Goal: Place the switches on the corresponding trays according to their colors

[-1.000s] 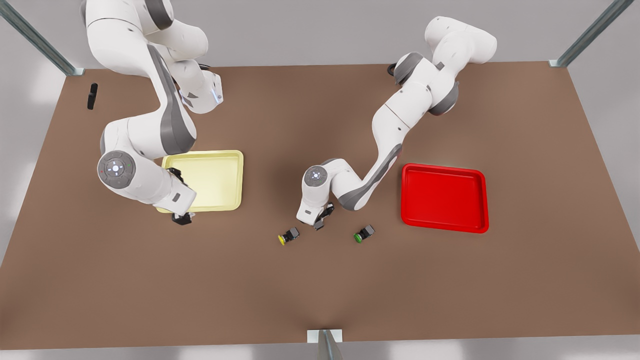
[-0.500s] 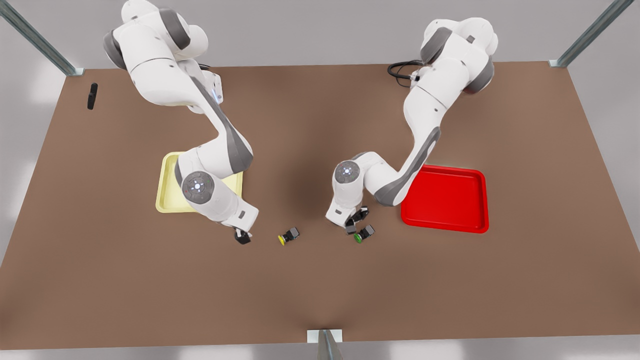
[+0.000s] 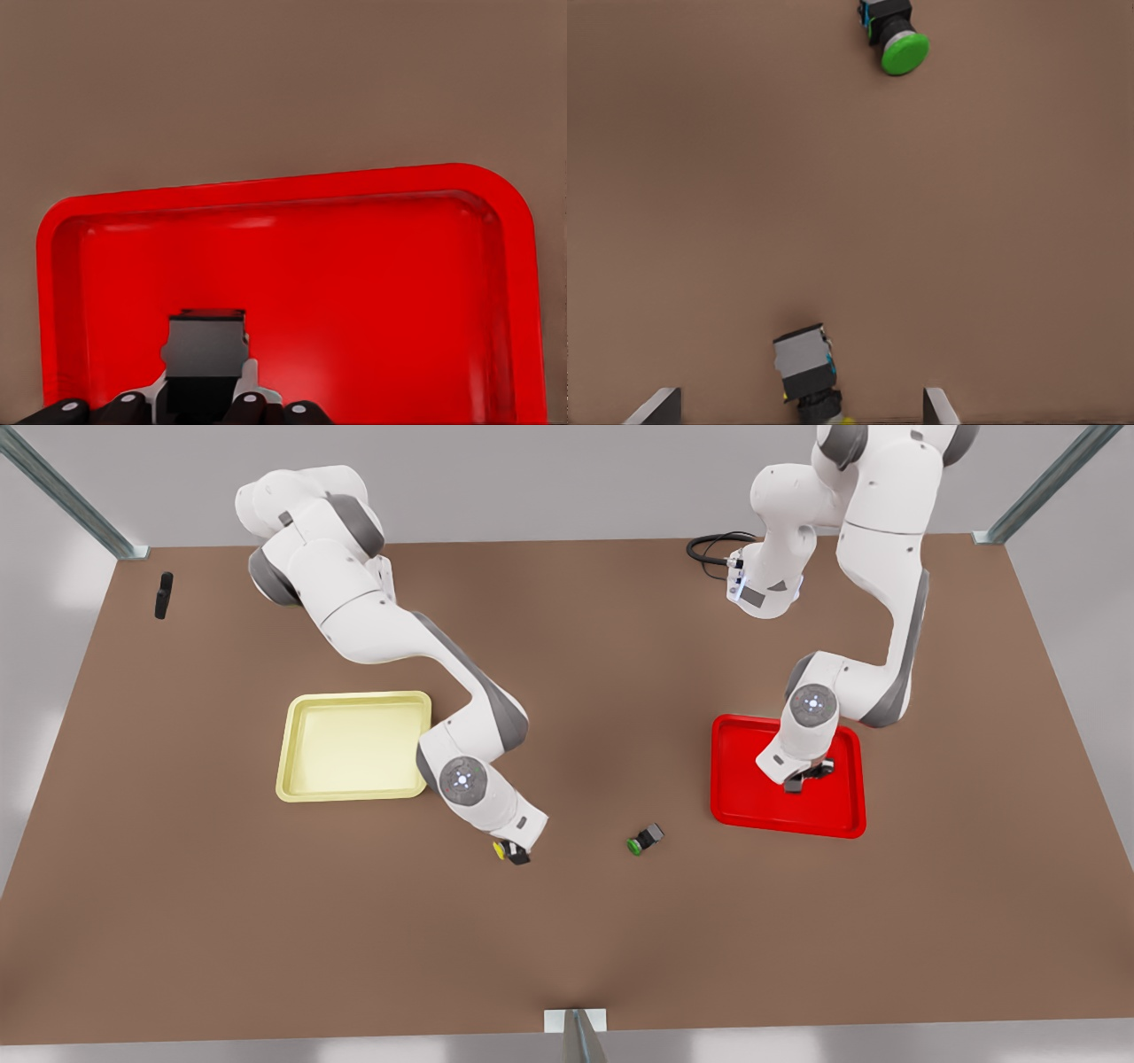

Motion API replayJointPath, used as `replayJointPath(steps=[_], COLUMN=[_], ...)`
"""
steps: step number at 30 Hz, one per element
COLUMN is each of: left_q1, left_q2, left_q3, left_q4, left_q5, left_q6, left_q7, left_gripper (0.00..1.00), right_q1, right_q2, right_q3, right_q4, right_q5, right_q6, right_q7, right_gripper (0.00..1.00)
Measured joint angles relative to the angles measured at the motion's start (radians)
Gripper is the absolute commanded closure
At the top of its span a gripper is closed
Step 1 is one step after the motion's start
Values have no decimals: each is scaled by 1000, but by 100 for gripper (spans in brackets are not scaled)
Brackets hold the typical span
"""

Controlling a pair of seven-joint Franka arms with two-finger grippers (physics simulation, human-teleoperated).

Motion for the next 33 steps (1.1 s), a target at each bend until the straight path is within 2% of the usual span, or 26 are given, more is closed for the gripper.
replayJointPath(steps=[1,2,7,11,13,15,16,18,19,20,21,23,28,29,30,32,33], left_q1=[-1,-3,-4,-4,-5,8,19,16,11,44,51,21,22,23,25,23,24], left_q2=[12,13,3,-2,-8,-9,-20,-140,-156,-130,-104,-19,21,21,20,19,19], left_q3=[-1,-2,-7,-13,-28,-80,-83,-84,-57,-63,-88,-91,-114,-114,-118,-120,-120], left_q4=[-14,-17,-12,5,142,362,478,507,551,656,675,807,852,851,849,848,847], left_q5=[3,-6,-377,-383,-377,-373,-370,-375,-397,-413,-420,-430,-438,-438,-439,-439,-439], left_q6=[-1,-15,-35,-52,-176,-262,-371,-497,-567,-740,-767,-870,-877,-876,-876,-877,-877], left_q7=[-7,-6,22,14,20,14,23,-6,-13,94,180,217,210,210,209,202,202], left_gripper=[28,0,0,0,0,0,0,0,0,0,0,0,0,0,0,0,0], right_q1=[0,8,12,12,12,11,11,9,8,5,5,5,5,5,5,5,5], right_q2=[1,5,77,86,107,136,146,149,149,151,156,158,164,165,167,171,172], right_q3=[0,1,-2,4,4,3,3,0,0,-2,-2,-2,-2,-2,-2,-2,-1], right_q4=[-10,-16,-8,-11,-8,7,11,22,22,22,22,21,14,16,17,20,19], right_q5=[-32,-42,-42,-102,-97,-97,-97,-97,-96,-96,-96,-96,-96,-97,-97,-97,-97], right_q6=[-6,-6,2,3,5,19,35,41,43,47,56,57,43,42,43,50,54], right_q7=[56,80,71,-100,-88,-57,-46,-41,-41,-41,-41,-28,-26,-26,-29,-31,-32], right_gripper=[0,0,0,0,0,0,0,0,0,0,0,0,0,4,13,22,34])
